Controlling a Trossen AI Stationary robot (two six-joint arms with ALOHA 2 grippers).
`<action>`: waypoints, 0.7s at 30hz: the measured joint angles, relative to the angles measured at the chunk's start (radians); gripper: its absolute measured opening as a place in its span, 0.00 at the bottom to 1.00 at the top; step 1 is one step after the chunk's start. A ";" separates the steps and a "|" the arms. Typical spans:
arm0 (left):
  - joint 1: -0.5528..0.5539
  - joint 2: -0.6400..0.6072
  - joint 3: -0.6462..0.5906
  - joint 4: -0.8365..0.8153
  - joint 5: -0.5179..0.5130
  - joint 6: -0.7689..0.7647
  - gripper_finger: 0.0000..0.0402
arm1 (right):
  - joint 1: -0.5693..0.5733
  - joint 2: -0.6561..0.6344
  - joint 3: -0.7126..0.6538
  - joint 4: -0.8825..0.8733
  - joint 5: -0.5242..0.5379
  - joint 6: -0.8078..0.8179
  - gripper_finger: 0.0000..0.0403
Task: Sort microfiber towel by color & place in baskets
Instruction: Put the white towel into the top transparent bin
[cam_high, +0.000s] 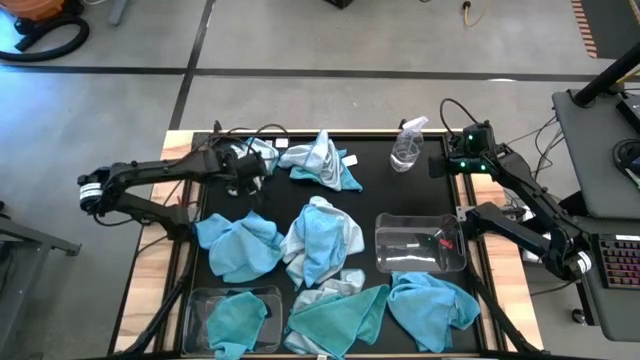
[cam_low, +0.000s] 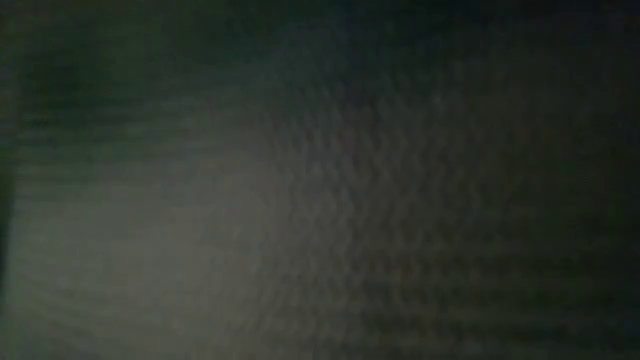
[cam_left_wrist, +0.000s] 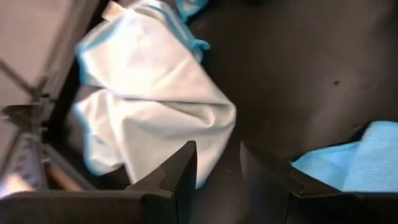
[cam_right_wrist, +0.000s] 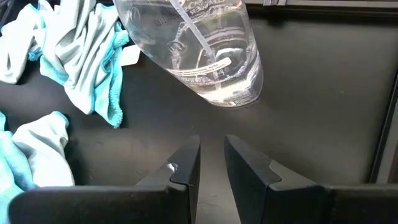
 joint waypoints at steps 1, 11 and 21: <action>0.022 0.000 -0.007 0.015 0.030 0.016 0.27 | 0.000 0.000 0.000 0.000 0.000 -0.001 0.17; 0.202 -0.001 -0.030 0.064 0.080 0.076 0.27 | 0.000 0.000 0.000 0.000 0.000 -0.036 0.17; 0.388 0.072 -0.036 0.060 0.144 0.111 0.27 | 0.000 0.000 0.000 0.000 0.000 -0.107 0.17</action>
